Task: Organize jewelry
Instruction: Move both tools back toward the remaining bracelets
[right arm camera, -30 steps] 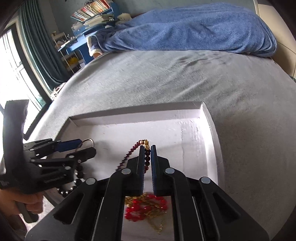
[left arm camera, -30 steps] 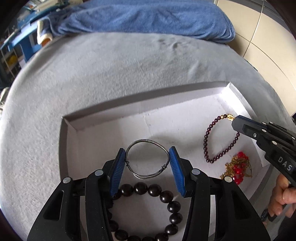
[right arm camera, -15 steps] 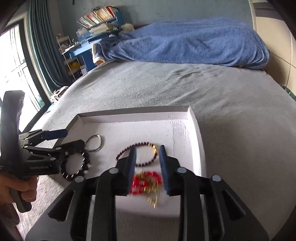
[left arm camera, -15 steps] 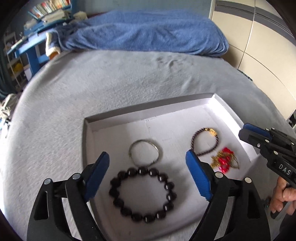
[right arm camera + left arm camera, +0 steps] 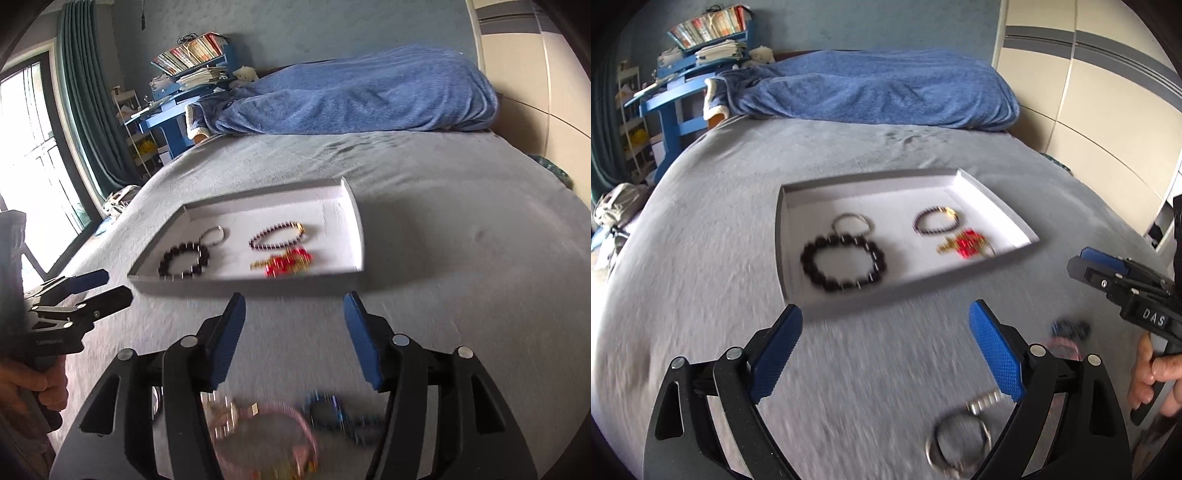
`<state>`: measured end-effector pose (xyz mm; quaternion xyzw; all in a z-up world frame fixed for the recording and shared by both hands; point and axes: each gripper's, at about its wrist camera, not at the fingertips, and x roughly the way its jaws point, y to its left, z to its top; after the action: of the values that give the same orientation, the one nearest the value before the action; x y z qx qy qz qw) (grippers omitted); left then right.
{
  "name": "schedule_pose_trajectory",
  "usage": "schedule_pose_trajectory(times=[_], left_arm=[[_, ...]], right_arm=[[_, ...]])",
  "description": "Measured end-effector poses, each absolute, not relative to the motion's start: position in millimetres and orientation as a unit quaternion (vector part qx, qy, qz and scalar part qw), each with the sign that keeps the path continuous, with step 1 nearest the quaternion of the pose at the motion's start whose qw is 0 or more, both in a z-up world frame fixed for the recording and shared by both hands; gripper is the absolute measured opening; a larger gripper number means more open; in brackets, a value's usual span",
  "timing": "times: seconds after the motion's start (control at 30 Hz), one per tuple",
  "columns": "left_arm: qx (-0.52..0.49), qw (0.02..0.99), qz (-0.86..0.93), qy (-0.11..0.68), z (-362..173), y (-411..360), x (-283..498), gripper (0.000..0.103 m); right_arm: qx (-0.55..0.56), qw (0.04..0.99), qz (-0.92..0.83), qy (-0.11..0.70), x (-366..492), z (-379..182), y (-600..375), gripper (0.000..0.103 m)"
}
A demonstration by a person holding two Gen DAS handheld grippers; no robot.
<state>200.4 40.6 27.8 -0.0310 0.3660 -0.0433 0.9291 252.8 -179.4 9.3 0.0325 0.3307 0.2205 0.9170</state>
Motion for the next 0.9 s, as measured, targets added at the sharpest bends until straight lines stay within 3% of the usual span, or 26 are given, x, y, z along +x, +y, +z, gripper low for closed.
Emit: schedule_pose_trajectory(times=[0.33,0.9], left_arm=[[-0.003,0.930,-0.056,0.363,3,17,136,0.091],[-0.017,0.926,-0.051,0.374,-22,19,111,0.093]], right_arm=[[0.027,0.925,0.175,0.336,196,-9,-221,0.064],[0.070,0.936,0.077,0.335,161,-25,-258,0.082]])
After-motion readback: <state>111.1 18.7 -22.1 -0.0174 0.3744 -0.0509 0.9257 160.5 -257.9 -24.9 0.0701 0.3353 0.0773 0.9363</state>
